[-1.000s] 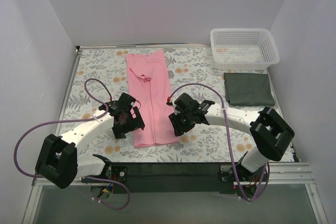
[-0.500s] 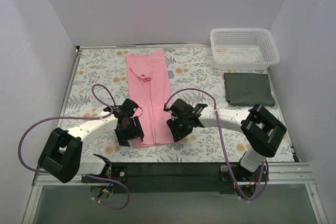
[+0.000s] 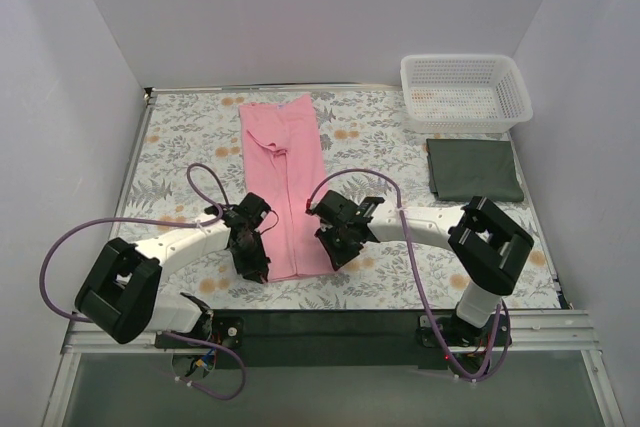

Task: Fold and stack the t-shirts
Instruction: Fold the tshirt

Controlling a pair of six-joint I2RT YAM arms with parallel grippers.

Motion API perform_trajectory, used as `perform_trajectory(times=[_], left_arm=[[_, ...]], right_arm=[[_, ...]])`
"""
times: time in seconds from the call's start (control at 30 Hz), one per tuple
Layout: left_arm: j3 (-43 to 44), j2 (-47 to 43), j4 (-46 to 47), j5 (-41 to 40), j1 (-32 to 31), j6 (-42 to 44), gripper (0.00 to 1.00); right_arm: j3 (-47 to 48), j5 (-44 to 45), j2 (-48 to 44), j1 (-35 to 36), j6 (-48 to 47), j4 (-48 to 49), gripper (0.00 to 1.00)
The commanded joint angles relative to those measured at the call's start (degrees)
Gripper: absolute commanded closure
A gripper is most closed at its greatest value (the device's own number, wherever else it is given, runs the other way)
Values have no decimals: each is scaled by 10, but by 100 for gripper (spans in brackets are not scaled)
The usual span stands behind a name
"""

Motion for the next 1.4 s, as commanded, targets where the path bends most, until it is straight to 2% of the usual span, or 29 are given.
perform_trajectory(times=[0.0, 0.07, 0.3, 0.43, 0.53, 0.8, 0.93, 1.17, 1.37], left_arm=[[-15, 10, 12, -9, -7, -3, 90], [-7, -6, 3, -16, -7, -7, 100], [29, -71, -70, 17, -7, -7, 100], [75, -91, -83, -8, -4, -11, 100], [103, -66, -61, -29, 18, 4, 100], [165, -12, 39, -69, 137, 55, 100], [183, 12, 102, -88, 173, 75, 100], [222, 93, 208, -86, 199, 112, 100], [244, 134, 242, -101, 207, 130, 100]], right_arm=[[14, 11, 14, 8, -1, -31, 87], [19, 19, 10, 8, -9, -41, 99], [33, -6, -29, 8, -41, -89, 99], [88, 37, -38, 2, -67, -135, 99], [148, 77, -22, -17, -94, -154, 99], [318, 92, 71, -100, -154, -161, 99], [402, 92, 115, -132, -170, -155, 99], [446, 90, 173, -171, -194, -111, 99], [451, 68, 197, -188, -208, -62, 99]])
